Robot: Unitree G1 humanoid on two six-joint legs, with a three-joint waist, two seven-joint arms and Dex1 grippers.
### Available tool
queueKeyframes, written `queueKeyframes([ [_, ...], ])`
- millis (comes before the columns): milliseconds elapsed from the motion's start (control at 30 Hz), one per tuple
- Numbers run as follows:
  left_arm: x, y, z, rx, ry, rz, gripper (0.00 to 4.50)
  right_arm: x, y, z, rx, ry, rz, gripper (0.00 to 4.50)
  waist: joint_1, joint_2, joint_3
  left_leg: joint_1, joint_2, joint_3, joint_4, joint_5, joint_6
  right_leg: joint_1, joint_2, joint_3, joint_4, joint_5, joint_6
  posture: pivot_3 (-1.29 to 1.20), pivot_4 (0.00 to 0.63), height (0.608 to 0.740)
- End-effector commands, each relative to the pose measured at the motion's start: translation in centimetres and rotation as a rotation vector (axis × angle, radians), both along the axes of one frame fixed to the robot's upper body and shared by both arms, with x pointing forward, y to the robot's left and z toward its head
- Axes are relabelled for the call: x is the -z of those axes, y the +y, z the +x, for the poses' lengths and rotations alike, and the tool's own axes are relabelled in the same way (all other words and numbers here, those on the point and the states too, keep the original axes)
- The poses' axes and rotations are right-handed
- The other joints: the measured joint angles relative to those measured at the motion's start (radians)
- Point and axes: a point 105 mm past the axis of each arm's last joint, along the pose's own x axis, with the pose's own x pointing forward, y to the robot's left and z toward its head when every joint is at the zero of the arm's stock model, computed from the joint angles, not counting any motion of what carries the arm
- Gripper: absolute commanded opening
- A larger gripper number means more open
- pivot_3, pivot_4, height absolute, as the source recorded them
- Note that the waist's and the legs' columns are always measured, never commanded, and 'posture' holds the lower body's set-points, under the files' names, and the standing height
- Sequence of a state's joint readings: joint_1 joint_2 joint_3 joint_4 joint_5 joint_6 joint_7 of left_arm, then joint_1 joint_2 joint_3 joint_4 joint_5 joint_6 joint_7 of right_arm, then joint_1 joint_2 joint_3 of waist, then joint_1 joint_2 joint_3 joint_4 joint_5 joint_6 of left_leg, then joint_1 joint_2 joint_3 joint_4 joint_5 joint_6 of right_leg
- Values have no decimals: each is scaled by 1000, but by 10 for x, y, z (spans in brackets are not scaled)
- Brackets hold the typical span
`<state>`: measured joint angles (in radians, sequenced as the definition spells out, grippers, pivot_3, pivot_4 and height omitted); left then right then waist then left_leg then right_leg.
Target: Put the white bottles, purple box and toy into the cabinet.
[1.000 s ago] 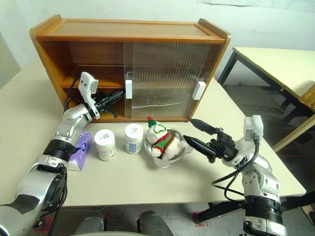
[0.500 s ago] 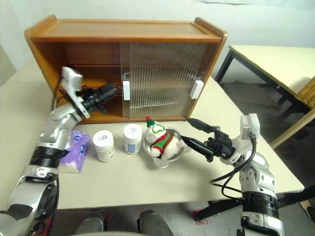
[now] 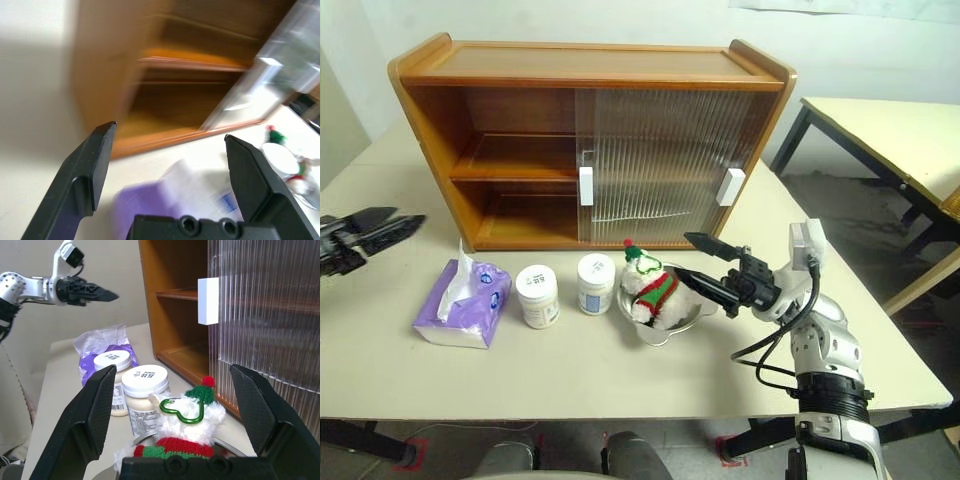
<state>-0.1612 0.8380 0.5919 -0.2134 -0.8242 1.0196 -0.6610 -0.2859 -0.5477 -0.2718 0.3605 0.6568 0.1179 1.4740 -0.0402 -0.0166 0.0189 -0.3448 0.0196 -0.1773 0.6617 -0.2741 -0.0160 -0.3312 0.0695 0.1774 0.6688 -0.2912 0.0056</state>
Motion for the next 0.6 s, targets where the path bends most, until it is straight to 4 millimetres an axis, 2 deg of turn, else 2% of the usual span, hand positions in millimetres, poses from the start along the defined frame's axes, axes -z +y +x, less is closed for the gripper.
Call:
queueKeyframes([
  [33,36,26,-18,-92,205,23,4467,1,3,2,-6,6,-13,4500,1,2,-2,0,1,0,-1,1,-1,-1,0,-1,0,0,-1,-60,6,740],
  [100,58,29,-26,-111,282,26,4467,1,5,2,-9,9,-16,4500,3,5,-3,0,3,1,-4,1,-4,-4,1,-1,1,0,-3,-60,6,740],
  [267,67,14,-16,-133,246,-76,4467,-2,5,2,-9,13,-43,4500,17,5,-3,-1,4,1,-4,1,-6,-11,2,-2,2,0,-5,-71,4,740],
  [467,97,9,-16,-173,340,-126,4467,-5,4,1,1,11,-52,4500,14,3,-4,-1,4,3,-3,1,-7,-7,2,-2,3,1,-6,-71,4,740],
  [600,117,-11,-17,-106,409,-155,4467,-6,8,0,2,10,-51,4500,14,3,-4,-1,4,3,-3,2,-8,-7,2,-2,3,1,-6,-71,4,740],
])
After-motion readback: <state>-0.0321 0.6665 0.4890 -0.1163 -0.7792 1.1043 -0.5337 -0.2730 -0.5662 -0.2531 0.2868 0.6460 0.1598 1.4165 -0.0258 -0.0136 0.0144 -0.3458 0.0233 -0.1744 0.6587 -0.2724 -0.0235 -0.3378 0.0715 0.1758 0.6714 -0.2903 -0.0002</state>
